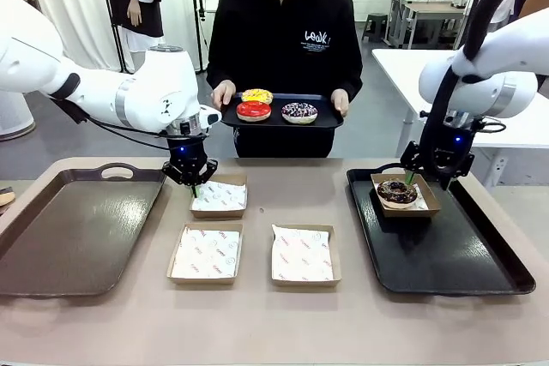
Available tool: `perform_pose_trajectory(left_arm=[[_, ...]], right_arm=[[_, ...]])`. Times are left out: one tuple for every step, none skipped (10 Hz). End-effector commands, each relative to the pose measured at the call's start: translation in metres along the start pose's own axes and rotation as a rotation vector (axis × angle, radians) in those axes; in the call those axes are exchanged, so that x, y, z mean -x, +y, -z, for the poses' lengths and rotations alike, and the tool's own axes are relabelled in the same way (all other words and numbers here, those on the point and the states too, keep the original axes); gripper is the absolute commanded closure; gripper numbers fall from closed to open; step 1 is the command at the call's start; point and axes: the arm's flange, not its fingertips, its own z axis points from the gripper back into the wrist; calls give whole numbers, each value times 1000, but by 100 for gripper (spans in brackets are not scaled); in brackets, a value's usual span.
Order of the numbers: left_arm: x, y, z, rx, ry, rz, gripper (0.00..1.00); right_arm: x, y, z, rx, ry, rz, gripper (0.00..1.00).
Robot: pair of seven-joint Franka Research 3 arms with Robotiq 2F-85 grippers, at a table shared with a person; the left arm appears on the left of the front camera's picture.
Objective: Individually package the donuts and arrange them on the tray.
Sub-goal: Place the picked Paper togo box on the Handle tray while simultaneously picking up another Paper togo box from the table with the other hand.
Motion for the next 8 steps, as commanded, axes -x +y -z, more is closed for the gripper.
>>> perform_pose_trajectory(left_arm=[[5, -4, -23, -44, 44, 44, 100], [5, -5, -43, 0, 41, 47, 100], [5, -6, -54, 9, 24, 35, 100], [4, -9, -72, 13, 9, 26, 100], [4, -12, -88, 10, -12, 30, 100], [2, -15, -104, 20, -28, 22, 100], [1, -18, -120, 28, -49, 10, 100], [2, -21, -134, 27, -75, 5, 100]], right_arm=[[25, -27, -35, -270, 74, -116, 0], [44, -57, -56, -395, 47, -125, 0], [56, -75, -65, -477, 56, -126, 0], [77, -106, -77, -569, 15, -92, 0], [94, -135, -84, -646, -15, -36, 0], [105, -164, -87, -731, -39, 30, 0], [113, -190, -84, -812, -69, 113, 0], [121, -213, -77, -878, -78, 162, 0]])
